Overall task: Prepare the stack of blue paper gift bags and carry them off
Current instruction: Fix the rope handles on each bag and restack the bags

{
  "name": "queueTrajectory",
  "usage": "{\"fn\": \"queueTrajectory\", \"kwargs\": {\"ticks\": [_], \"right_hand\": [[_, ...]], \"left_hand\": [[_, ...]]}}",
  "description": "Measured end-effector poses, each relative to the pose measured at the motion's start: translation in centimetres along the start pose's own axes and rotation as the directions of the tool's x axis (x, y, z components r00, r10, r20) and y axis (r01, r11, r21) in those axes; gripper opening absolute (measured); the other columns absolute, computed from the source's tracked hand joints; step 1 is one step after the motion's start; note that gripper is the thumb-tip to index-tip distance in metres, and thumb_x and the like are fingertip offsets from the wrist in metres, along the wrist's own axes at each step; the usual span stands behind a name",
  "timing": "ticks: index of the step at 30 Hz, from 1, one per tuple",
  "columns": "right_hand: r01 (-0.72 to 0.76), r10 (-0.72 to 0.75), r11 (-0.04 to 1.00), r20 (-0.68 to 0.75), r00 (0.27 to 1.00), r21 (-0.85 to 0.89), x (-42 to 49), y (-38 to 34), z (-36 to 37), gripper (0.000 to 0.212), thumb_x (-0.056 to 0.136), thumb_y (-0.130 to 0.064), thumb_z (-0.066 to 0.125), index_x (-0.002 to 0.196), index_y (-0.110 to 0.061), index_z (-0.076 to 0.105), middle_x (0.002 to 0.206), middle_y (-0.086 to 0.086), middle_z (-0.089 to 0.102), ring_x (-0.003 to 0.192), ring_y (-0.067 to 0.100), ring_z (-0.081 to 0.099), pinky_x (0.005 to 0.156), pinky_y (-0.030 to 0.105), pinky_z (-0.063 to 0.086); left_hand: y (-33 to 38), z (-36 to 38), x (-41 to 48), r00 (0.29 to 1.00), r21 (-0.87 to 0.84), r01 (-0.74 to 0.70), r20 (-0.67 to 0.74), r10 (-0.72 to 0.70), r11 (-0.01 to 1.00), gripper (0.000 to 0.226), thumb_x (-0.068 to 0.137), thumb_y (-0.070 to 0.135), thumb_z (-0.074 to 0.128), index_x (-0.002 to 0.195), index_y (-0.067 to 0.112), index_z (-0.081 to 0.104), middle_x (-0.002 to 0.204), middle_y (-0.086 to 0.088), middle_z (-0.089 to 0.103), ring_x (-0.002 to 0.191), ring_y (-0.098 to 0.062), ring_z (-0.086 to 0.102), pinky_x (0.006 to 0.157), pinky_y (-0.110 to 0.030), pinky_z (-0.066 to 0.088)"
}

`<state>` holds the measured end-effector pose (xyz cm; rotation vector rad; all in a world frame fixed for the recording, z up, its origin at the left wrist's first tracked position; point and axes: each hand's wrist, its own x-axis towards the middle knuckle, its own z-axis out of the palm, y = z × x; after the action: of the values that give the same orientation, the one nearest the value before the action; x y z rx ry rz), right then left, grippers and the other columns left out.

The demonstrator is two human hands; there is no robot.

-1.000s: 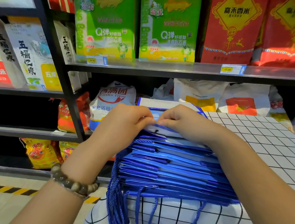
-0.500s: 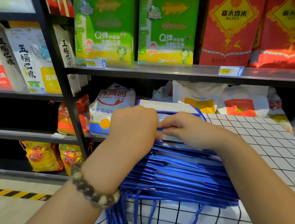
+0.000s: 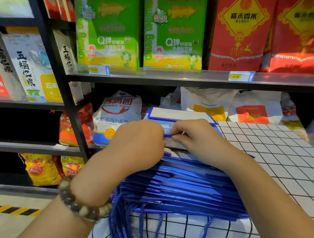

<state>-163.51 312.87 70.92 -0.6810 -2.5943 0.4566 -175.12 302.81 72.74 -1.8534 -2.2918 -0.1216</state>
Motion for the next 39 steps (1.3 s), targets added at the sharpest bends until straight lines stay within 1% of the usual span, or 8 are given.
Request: {"fn": "queueTrajectory", "kwargs": {"ticks": [5,8,16,21,26,31,35,39], "right_hand": [[0.043,-0.038,0.998,-0.106,0.994,0.039,-1.4,0.6,0.0,0.007,0.088,-0.013,0.059,0.089,-0.011,0.066,0.098,-0.002,0.056,0.092,0.013,0.052,0.078,0.016,0.035],[0.052,-0.047,0.998,-0.156,0.987,0.031,-2.0,0.6,0.3,0.003,0.085,-0.013,0.064,0.084,-0.010,0.066,0.099,-0.004,0.050,0.093,0.011,0.050,0.080,0.017,0.032],[-0.019,0.022,0.999,-0.076,0.997,0.032,-2.6,0.3,0.4,0.012,0.086,-0.026,0.062,0.076,-0.029,0.056,0.084,-0.013,0.052,0.085,0.013,0.052,0.080,0.032,0.044],[-0.007,0.008,1.000,-0.032,0.999,0.019,-2.9,0.2,0.3,0.006,0.089,-0.027,0.058,0.086,-0.025,0.062,0.090,-0.013,0.057,0.091,0.009,0.054,0.084,0.031,0.045],[-0.025,0.017,0.993,0.063,0.998,0.117,-3.1,-0.3,-1.2,0.021,0.086,-0.035,0.059,0.074,-0.019,0.065,0.076,-0.005,0.061,0.073,0.009,0.053,0.071,0.025,0.042],[-0.359,0.349,0.931,-0.140,0.927,-0.060,-1.0,5.4,-4.3,0.031,0.086,-0.032,0.061,0.058,-0.018,0.058,0.061,0.001,0.057,0.063,0.016,0.052,0.054,0.024,0.035],[-0.588,0.617,0.759,0.018,0.787,-0.279,-0.5,10.0,-3.2,0.040,0.088,-0.036,0.055,0.058,-0.012,0.044,0.062,0.004,0.048,0.074,0.026,0.051,0.056,0.029,0.035],[-0.653,0.667,0.736,0.025,0.745,-0.178,-0.5,10.4,-2.2,0.038,0.091,-0.041,0.050,0.064,-0.017,0.039,0.068,0.000,0.044,0.075,0.023,0.048,0.051,0.028,0.030]], "left_hand": [[-1.5,-1.6,1.1,0.996,-0.513,0.047,0.086,-0.003,0.857,0.040,0.093,0.035,0.048,0.074,0.001,0.060,0.060,-0.002,0.052,0.054,-0.012,0.043,0.056,-0.029,0.033],[-1.3,-1.1,2.6,0.993,-0.675,0.100,0.117,-0.028,0.731,0.034,0.092,0.033,0.051,0.072,0.008,0.060,0.075,-0.003,0.070,0.059,-0.010,0.054,0.056,-0.024,0.039],[0.1,0.5,4.7,0.982,-0.492,0.061,0.184,0.035,0.868,0.028,0.078,0.026,0.071,0.070,0.027,0.045,0.073,0.009,0.050,0.064,-0.008,0.045,0.060,-0.025,0.037],[-0.8,1.3,5.4,0.985,-0.468,0.137,-0.029,-0.171,0.873,0.031,0.081,0.024,0.068,0.068,0.029,0.040,0.091,0.001,0.058,0.084,-0.020,0.051,0.074,-0.032,0.041],[-1.8,1.8,5.1,0.980,-0.428,0.192,0.133,-0.148,0.883,0.019,0.083,0.037,0.064,0.078,0.020,0.059,0.080,0.000,0.063,0.073,-0.016,0.055,0.067,-0.029,0.042],[-3.5,1.9,5.0,0.949,-0.214,0.304,0.152,-0.276,0.928,0.041,0.085,0.052,0.055,0.089,0.011,0.061,0.095,-0.007,0.065,0.086,-0.025,0.057,0.072,-0.032,0.044],[-3.8,2.7,5.0,0.940,-0.292,0.324,0.211,-0.269,0.900,0.036,0.081,0.049,0.061,0.099,0.018,0.060,0.104,-0.008,0.060,0.093,-0.025,0.056,0.084,-0.034,0.044],[-3.8,3.2,5.1,0.941,-0.316,0.310,0.234,-0.243,0.897,0.044,0.086,0.047,0.058,0.121,0.022,0.051,0.126,-0.006,0.054,0.109,-0.024,0.052,0.089,-0.033,0.042]]}}
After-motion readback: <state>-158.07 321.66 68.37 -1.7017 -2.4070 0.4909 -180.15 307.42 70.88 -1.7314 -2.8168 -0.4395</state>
